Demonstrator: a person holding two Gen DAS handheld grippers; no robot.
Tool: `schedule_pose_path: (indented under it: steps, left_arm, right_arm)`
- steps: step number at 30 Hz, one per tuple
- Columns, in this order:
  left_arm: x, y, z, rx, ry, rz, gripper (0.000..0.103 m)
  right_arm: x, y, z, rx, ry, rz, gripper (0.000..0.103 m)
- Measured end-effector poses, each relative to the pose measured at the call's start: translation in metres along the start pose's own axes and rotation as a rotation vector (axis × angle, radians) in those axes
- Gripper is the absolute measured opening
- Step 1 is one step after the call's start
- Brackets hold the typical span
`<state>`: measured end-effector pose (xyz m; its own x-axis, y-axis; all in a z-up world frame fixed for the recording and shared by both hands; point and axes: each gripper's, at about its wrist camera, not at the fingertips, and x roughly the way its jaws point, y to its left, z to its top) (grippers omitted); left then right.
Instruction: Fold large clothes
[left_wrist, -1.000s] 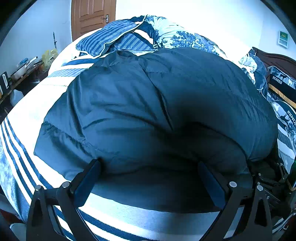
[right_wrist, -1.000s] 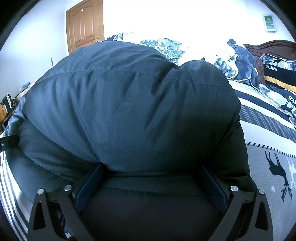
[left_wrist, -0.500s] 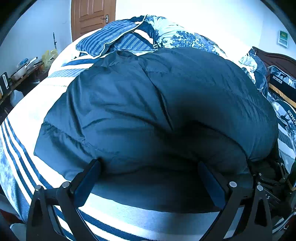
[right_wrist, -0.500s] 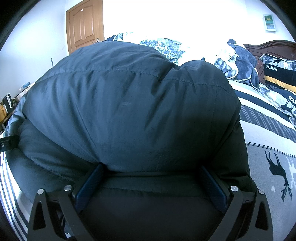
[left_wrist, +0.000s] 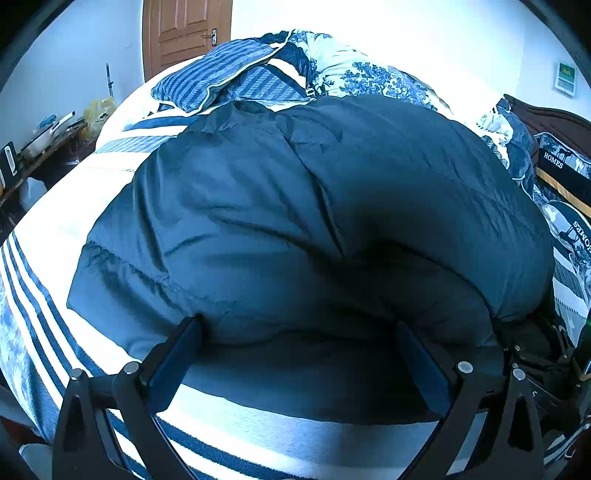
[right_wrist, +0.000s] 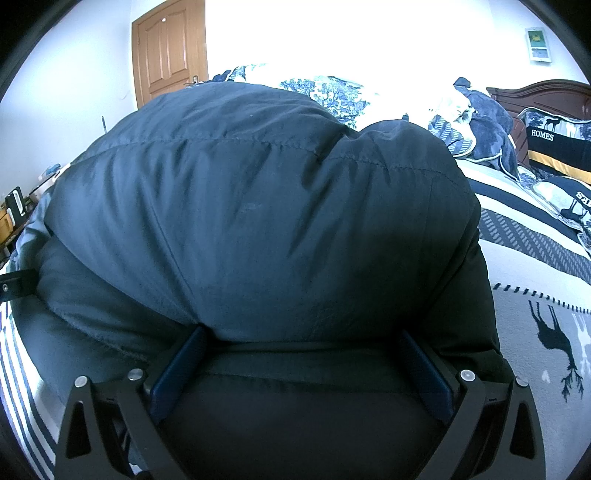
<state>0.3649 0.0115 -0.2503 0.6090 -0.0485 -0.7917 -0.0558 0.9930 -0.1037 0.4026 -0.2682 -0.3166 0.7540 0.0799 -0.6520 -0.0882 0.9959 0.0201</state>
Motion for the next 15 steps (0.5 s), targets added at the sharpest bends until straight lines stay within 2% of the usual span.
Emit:
schedule_pose_path:
  steps: [15]
  left_arm:
    - [-0.0005,0.0002,-0.0004,-0.007,-0.001,-0.004,0.103]
  right_arm:
    - [-0.0005,-0.0002,-0.0001,0.000,0.001,0.001,0.103]
